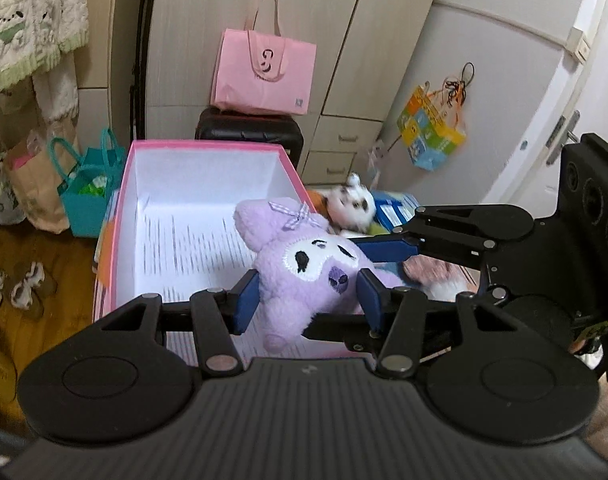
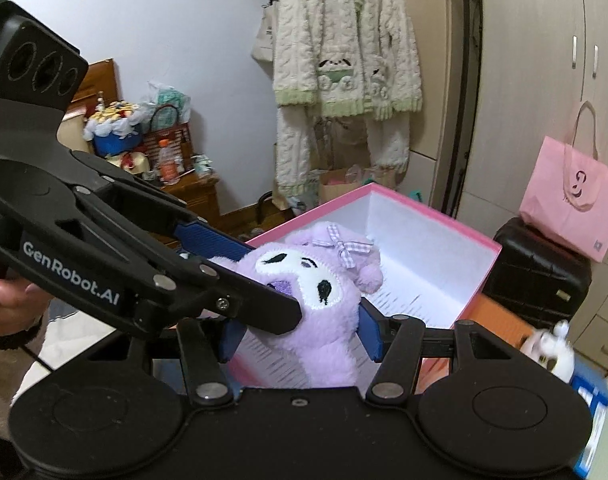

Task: Organize soft objects
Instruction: 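Lift the purple plush with the left gripper and carry it over the pink box, then lower the purple plush into the box and open the left gripper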

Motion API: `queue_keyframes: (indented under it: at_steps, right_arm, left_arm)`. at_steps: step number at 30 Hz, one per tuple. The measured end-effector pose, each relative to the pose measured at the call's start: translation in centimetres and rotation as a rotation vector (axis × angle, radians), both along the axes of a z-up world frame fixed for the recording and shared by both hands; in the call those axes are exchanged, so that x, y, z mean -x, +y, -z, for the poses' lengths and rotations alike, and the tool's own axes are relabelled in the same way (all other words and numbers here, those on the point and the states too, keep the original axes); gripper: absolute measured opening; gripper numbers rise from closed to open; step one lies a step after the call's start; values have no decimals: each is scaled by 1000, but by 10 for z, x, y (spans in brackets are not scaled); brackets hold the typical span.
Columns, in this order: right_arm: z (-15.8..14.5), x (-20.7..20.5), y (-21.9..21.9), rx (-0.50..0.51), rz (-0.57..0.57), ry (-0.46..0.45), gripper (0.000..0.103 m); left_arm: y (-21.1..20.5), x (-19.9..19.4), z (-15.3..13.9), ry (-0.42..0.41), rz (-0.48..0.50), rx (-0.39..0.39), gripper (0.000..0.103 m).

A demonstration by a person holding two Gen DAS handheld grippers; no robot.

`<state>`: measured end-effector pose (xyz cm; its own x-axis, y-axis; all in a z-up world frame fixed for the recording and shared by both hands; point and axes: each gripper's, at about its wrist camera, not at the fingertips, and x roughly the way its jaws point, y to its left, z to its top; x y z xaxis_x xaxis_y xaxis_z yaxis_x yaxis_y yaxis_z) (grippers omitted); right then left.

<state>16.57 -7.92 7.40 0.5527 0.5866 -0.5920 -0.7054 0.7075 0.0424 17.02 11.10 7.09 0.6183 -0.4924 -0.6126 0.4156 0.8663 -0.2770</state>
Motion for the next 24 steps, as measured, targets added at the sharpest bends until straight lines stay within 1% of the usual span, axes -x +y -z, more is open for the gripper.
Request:
queue_keyframes:
  at_steps: [4,7,13,17,21,24]
  right_arm:
    - [10,-38,0,3,-9,7,63]
    - [24,-64,3,18,-9,37,63]
    - [47,-96,16,116,-8,62,63]
    - [58,-112,24,179,-14,59,63]
    - [63,-129,34,250,-34,47,63]
    - [68,-141,36,276,-53,72,63]
  left_arm:
    - [1,-39,10,10,-5,-8,51]
    - [1,-66,25,44,-16,-14,51]
    - [0,-110,54,151,-31,-4,51]
    - [-2,-133,65,196,-45,-9,51]
    - [-6,-155,71,232,-63,-33,51]
    - [-4,-171,78,277,-73,-34,51]
